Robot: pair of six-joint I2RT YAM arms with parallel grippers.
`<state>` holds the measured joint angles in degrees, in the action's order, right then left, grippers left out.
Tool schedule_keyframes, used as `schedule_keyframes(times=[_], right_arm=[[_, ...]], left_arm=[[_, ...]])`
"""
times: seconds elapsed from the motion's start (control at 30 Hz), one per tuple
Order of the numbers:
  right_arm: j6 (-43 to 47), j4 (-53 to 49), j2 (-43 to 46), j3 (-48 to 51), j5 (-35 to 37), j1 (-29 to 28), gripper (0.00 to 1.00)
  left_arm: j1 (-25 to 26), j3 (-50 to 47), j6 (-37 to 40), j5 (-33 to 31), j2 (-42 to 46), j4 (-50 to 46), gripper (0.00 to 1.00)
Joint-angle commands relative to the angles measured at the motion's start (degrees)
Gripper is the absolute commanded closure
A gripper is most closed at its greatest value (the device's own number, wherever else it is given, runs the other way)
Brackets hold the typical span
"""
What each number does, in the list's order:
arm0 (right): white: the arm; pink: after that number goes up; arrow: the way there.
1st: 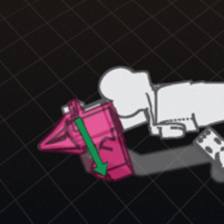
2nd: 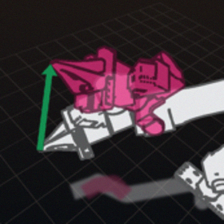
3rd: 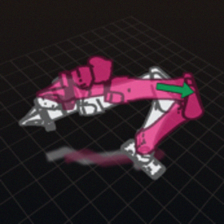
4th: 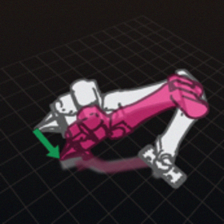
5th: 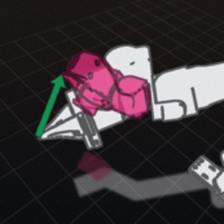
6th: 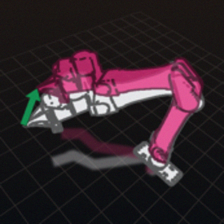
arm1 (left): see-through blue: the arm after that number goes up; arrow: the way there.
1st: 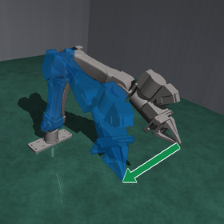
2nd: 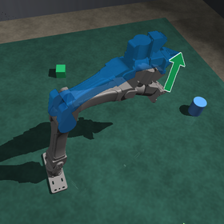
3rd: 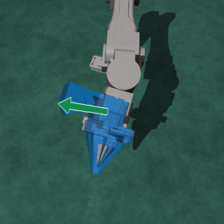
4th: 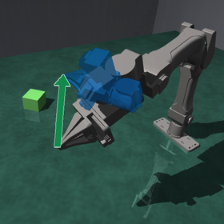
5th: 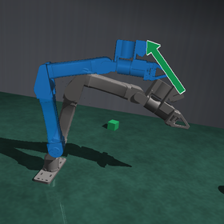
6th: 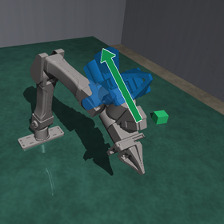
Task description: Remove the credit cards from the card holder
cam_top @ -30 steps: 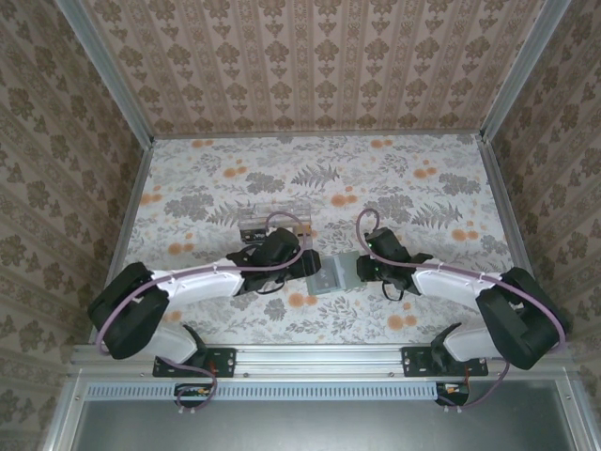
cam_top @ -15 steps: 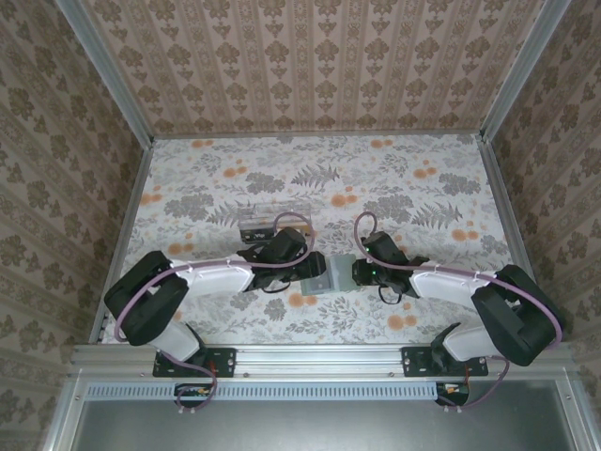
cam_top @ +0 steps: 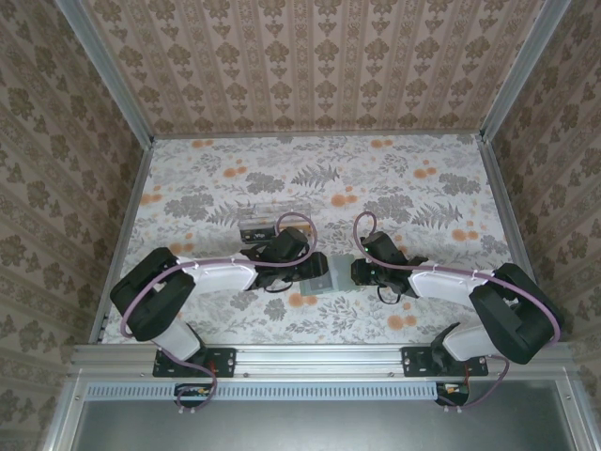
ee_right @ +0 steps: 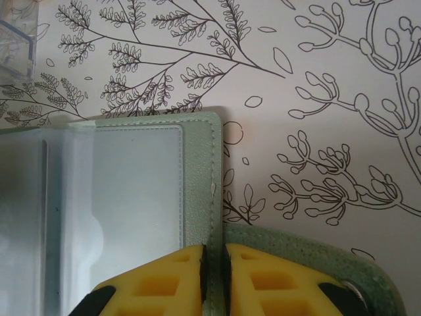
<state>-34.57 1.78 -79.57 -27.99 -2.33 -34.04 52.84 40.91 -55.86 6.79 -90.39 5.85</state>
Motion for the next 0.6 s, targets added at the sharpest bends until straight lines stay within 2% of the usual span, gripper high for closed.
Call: schedule_keyframes(times=[0.0,0.37,0.57], right_arm=[[-0.53,-0.81,-1.33,0.48,-0.76,-0.32,0.81],[-0.55,-0.72,-1.81,0.57,-0.67,-0.33,0.81],[-0.52,-0.91,-1.64,0.57,-0.44,-0.32,0.81]], left_arm=[[0.42,1.11,-0.92,2.33,-1.29,2.13,0.36],[0.77,1.48,0.09,4.81,-1.55,6.14,0.34],[0.96,1.7,0.38,2.88,-0.39,2.8,0.32]])
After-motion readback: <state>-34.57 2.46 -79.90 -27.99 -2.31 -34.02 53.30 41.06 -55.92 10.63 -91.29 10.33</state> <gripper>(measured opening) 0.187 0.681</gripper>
